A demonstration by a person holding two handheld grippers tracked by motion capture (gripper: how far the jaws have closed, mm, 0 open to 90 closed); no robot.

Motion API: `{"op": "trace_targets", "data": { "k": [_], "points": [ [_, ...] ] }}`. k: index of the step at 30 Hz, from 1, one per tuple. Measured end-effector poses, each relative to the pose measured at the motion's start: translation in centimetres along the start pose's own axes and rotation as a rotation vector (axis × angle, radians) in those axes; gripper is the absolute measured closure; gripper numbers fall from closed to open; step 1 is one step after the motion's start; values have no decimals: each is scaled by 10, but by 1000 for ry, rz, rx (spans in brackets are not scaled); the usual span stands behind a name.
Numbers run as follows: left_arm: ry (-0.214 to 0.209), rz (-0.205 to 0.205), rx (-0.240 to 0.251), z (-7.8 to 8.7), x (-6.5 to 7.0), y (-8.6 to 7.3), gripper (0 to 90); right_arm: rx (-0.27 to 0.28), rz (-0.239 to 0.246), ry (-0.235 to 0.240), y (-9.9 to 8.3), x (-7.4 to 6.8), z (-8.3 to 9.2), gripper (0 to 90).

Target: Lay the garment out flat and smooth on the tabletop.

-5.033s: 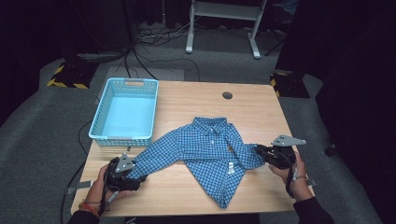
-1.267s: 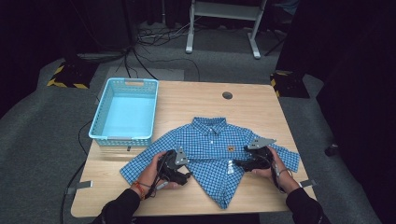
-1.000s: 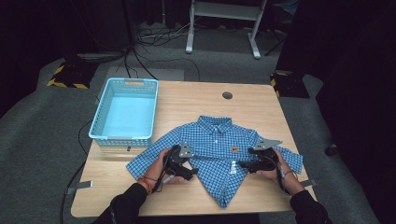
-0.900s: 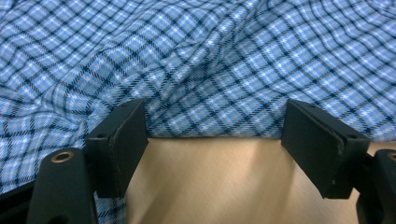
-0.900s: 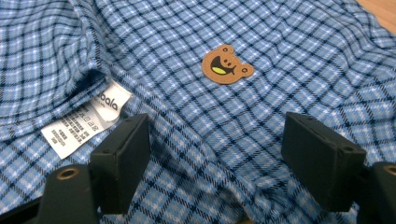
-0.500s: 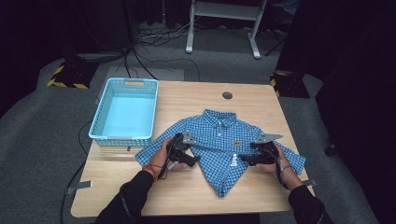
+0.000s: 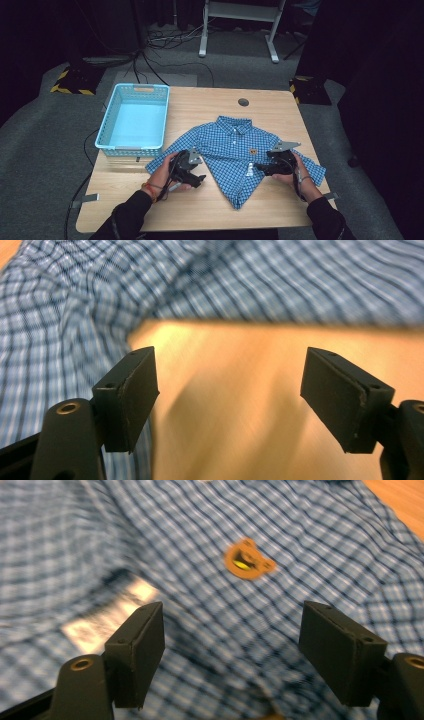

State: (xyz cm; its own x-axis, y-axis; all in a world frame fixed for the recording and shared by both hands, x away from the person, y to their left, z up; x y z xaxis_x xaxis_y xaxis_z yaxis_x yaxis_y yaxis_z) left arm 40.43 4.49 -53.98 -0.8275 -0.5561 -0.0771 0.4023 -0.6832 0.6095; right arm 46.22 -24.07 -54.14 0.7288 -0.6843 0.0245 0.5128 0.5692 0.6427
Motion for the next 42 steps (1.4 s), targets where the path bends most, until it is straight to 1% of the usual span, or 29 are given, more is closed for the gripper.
{"op": "trace_targets", "data": {
  "k": [2, 3, 4, 5, 6, 7, 8, 9, 10, 11, 12, 13, 14, 15, 16, 18, 19, 20, 21, 22, 24, 27, 29, 30, 32, 33, 36, 40, 42],
  "points": [
    [-7, -4, 7, 13, 4, -12, 222, 17, 25, 6, 5, -10, 4, 279],
    [1, -11, 2, 20, 6, -18, 217, 19, 40, 6, 8, -15, 5, 288],
    [1, -11, 2, 20, 6, -18, 211, 23, 53, 6, 11, -20, 6, 301],
    [15, -12, 1, 27, 6, -26, 210, 33, 65, 9, 16, -27, 7, 320],
    [13, -3, 1, 33, 6, -32, 209, 38, 72, 18, 19, -32, 6, 342],
    [19, 11, 5, 42, 4, -43, 209, 36, 84, 21, 21, -37, 5, 358],
    [31, 22, 5, 47, 0, -51, 210, 30, 92, 23, 22, -41, 4, 366],
    [31, 22, 5, 47, 0, -51, 210, 21, 102, 35, 24, -47, 1, 391],
    [50, 47, -4, 51, -6, -61, 211, 21, 98, 47, 26, -52, -1, 439],
    [52, 65, -4, 53, -10, -67, 212, 15, 98, 50, 27, -55, -3, 455],
    [52, 65, -4, 53, -10, -67, 216, 5, 107, 41, 29, -58, -6, 495],
    [63, 104, -5, 56, -18, -77, 220, -13, 117, 38, 29, -61, -9, 555],
    [69, 122, -3, 57, -21, -81, 226, -26, 116, 34, 29, -62, -11, 587],
    [69, 122, -3, 57, -21, -81, 227, -26, 116, 34, 29, -62, -11, 587],
    [79, 136, -2, 59, -25, -85, 234, -39, 105, 25, 29, -62, -13, 671],
    [94, 157, -14, 60, -31, -94, 239, -48, 93, 23, 28, -59, -13, 750],
    [95, 157, -14, 61, -32, -95, 245, -44, 78, 21, 28, -57, -12, 790],
    [95, 157, -14, 61, -32, -95, 250, -38, 75, 28, 28, -57, -10, 833],
    [91, 167, -17, 61, -32, -99, 253, -22, 75, 46, 29, -57, -8, 858],
    [87, 171, -17, 61, -32, -101, 261, -20, 73, 56, 30, -59, -7, 865],
    [83, 164, -20, 59, -32, -103, 264, -21, 94, 65, 30, -61, -6, 869],
    [77, 172, -20, 59, -32, -104, 261, -28, 106, 67, 30, -64, -7, 871],
    [61, 172, -9, 59, -32, -104, 262, -25, 104, 75, 31, -66, -7, 872],
    [50, 184, 0, 59, -32, -105, 262, -22, 109, 77, 31, -66, -6, 873],
    [47, 188, 8, 58, -33, -106, 250, -16, 114, 84, 33, -69, -4, 873],
    [49, 183, 17, 58, -34, -107, 246, -2, 121, 94, 36, -73, -1, 873],
    [47, 187, 25, 58, -33, -107, 246, 16, 132, 114, 41, -80, 2, 873],
    [50, 183, 42, 58, -34, -108, 246, 31, 150, 142, 47, -92, 4, 874],
    [49, 184, 48, 58, -34, -108, 245, 36, 169, 159, 51, -100, 4, 874]
  ]
}}
Point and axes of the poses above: each handheld gripper's, and its own axes: z roughly backward along the jaws, y roughly out of its top, x roughly to its right, the point moved 8 cm from there along -z, roughly forward along the jaws, and after that the axes turned 3 degrees about -x, right-handed, at the moved point
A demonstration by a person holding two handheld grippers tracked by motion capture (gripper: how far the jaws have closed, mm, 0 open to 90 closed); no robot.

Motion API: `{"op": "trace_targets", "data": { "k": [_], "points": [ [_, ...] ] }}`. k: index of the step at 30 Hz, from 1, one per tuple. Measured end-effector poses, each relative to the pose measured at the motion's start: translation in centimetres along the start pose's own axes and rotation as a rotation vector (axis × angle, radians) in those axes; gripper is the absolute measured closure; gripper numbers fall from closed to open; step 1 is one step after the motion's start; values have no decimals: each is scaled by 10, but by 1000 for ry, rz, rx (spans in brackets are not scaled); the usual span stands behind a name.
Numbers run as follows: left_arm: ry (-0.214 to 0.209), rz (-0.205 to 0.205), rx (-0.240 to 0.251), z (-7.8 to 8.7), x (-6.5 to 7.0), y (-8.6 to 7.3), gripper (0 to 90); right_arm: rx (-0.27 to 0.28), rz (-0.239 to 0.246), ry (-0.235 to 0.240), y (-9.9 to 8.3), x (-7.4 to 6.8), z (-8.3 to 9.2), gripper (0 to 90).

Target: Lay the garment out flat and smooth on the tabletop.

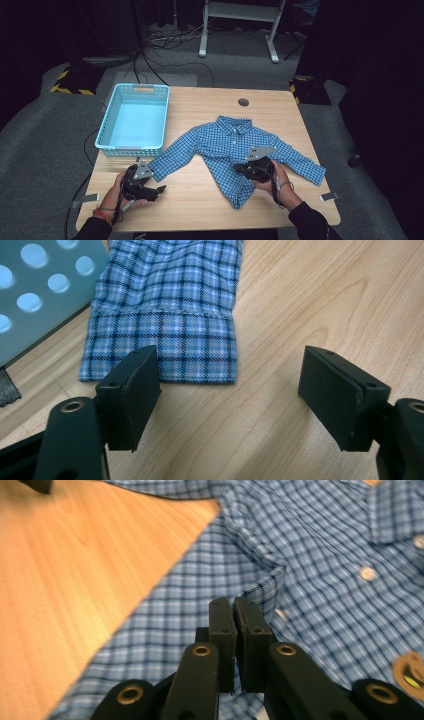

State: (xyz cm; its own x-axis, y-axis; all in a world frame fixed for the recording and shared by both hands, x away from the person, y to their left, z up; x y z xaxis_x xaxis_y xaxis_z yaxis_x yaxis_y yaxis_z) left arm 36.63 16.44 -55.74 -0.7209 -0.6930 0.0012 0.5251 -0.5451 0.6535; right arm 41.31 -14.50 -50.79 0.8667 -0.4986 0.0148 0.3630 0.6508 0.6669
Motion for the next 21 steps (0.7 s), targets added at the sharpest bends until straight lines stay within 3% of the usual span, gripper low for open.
{"op": "trace_targets", "data": {
  "k": [11, 21],
  "points": [
    [-6, -2, 12, 0, 0, -1, 243, 26, 74, 100, 27, -43, -9, 875],
    [-3, -3, 17, 0, -1, -1, 243, 3, 120, 165, 42, -75, -27, 876]
  ]
}}
Point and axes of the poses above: each handheld gripper's, and its own axes: z roughly backward along the jaws, y roughly out of its top, x roughly to its right, the point moved 8 cm from there along -z, roughly forward along the jaws, and after that the axes turned 3 degrees about -x, right-handed, at the moved point
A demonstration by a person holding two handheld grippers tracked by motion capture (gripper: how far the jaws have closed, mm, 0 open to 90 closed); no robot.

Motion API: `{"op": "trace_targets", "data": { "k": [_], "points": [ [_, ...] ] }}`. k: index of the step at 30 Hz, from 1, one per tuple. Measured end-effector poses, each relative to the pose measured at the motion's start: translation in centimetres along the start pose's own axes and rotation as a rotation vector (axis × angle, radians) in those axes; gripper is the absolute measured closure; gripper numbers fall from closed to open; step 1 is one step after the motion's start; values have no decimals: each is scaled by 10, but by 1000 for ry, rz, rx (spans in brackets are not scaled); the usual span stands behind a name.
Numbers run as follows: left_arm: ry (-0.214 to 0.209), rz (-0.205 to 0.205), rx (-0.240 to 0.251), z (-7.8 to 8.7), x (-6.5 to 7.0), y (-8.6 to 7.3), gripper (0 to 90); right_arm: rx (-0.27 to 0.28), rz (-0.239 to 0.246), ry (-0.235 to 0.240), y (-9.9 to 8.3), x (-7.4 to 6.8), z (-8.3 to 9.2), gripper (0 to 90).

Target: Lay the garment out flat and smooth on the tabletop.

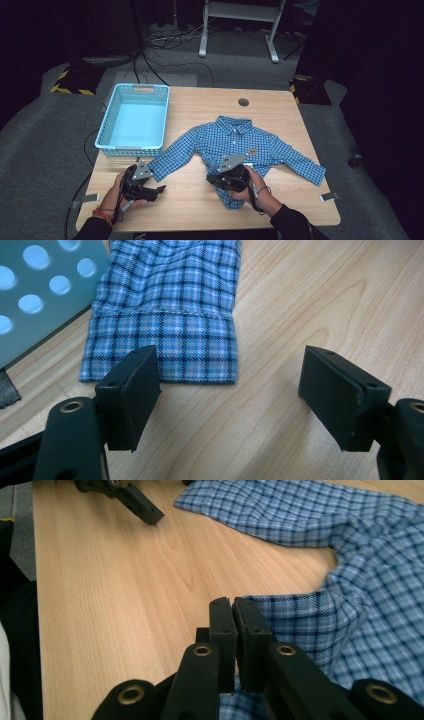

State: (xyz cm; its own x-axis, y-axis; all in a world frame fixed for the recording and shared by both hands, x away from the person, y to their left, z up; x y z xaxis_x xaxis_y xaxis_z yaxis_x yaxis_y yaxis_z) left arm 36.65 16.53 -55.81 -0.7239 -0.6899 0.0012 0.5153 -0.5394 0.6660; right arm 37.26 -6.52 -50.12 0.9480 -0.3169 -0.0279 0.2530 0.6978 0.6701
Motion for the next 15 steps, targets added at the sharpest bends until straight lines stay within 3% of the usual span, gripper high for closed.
{"op": "trace_targets", "data": {
  "k": [7, 15],
  "points": [
    [3, 4, 1, 0, 0, 0, 243, -15, 44, 42, 10, -21, -13, 876],
    [5, 6, 2, 0, -1, 0, 243, -71, 93, 99, 10, -45, -34, 876]
  ]
}}
Point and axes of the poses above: each handheld gripper's, and its own axes: z roughly backward along the jaws, y roughly out of its top, x roughly to its right, the point moved 8 cm from there along -z, roughly forward along the jaws, and after that the axes turned 3 degrees about -x, right-handed, at the moved point
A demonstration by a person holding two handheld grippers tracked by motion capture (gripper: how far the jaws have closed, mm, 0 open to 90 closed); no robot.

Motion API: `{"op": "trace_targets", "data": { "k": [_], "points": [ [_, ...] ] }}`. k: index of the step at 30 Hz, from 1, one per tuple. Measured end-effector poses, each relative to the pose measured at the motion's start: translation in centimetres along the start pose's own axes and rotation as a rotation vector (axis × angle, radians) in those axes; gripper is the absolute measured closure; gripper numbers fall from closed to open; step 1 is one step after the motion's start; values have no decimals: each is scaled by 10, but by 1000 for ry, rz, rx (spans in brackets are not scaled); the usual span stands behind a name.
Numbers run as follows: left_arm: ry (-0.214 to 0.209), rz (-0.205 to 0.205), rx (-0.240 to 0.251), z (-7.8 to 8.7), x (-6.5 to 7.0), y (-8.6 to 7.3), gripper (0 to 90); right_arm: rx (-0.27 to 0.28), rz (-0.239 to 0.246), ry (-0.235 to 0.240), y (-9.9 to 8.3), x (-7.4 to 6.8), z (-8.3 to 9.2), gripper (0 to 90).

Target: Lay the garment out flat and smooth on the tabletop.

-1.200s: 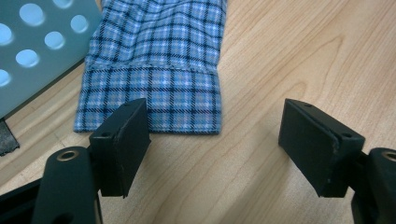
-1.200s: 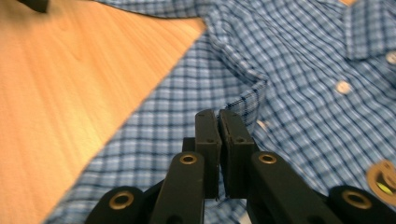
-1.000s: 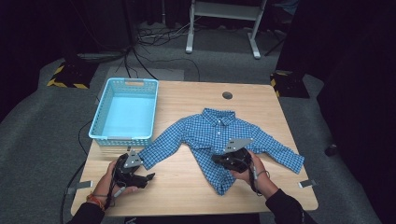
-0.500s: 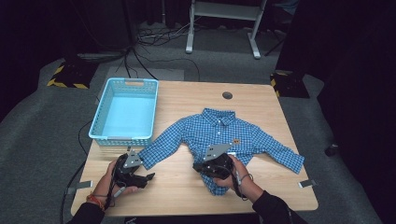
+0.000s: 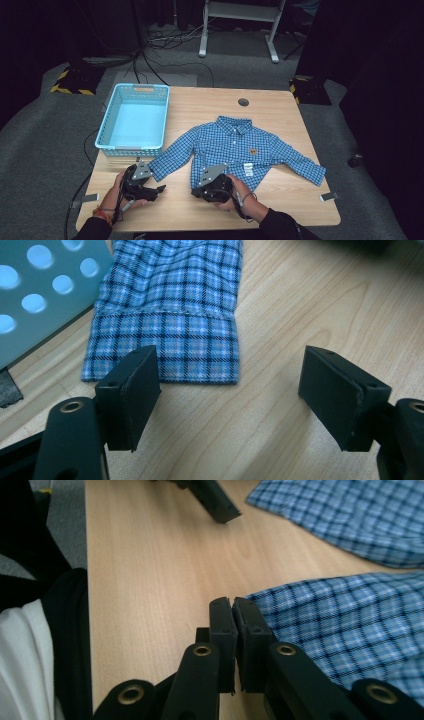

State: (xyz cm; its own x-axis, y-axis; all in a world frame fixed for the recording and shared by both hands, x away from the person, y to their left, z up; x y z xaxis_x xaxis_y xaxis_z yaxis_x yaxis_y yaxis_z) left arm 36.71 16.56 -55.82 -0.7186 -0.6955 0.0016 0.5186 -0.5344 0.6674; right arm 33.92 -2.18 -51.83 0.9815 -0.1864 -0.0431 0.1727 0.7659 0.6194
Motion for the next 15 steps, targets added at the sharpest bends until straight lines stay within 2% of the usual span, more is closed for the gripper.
{"op": "trace_targets", "data": {
  "k": [7, 15],
  "points": [
    [2, 2, 0, 0, 0, 0, 243, -48, 28, 36, -4, -14, -16, 876],
    [2, 3, 2, 0, 0, 0, 243, -70, 33, 37, -7, -19, -27, 872]
  ]
}}
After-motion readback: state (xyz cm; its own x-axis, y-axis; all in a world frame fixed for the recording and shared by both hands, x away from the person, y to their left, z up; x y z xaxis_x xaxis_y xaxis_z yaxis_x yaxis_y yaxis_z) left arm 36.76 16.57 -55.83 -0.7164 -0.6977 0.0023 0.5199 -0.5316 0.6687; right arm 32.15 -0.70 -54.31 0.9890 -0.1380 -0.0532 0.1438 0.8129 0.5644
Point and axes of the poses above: each handheld gripper's, and its own axes: z roughly backward along the jaws, y roughly out of its top, x roughly to its right, the point moved 8 cm from there along -z, roughly forward along the jaws, and after that the axes turned 3 degrees about -x, right-handed, at the moved point
